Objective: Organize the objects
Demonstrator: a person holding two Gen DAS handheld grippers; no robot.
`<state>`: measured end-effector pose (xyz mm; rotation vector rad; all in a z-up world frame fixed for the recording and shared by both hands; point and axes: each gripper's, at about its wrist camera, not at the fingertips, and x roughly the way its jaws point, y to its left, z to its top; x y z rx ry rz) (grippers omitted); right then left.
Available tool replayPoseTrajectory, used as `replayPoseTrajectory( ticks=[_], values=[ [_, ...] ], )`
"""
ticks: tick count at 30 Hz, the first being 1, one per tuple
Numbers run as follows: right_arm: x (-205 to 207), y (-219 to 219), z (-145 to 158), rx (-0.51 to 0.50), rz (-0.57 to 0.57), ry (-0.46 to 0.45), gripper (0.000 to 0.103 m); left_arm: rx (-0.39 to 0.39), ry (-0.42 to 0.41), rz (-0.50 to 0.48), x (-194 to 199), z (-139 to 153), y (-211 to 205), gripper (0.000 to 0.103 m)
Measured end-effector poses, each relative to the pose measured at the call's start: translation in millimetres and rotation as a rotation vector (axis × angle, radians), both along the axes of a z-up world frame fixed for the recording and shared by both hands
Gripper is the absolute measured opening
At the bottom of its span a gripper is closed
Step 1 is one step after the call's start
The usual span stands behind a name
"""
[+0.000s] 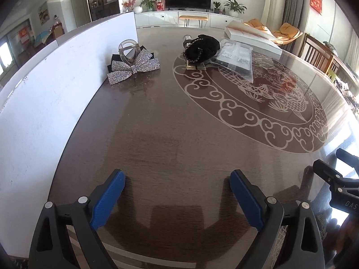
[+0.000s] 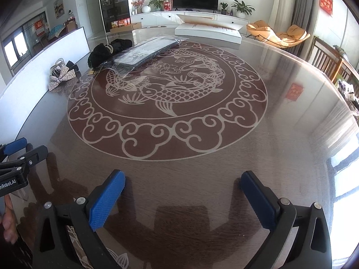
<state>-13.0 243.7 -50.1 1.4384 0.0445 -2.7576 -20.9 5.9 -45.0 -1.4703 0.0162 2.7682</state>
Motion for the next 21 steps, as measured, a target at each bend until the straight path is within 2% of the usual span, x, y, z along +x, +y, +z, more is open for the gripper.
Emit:
replayPoseTrajectory(
  ticks=[21],
  values=[
    [0.6,0.7,0.1,0.000,-0.001,0.000,0.103,0.002,-0.007,0.006,0.1,-0.3,-2.0,0.103]
  ],
)
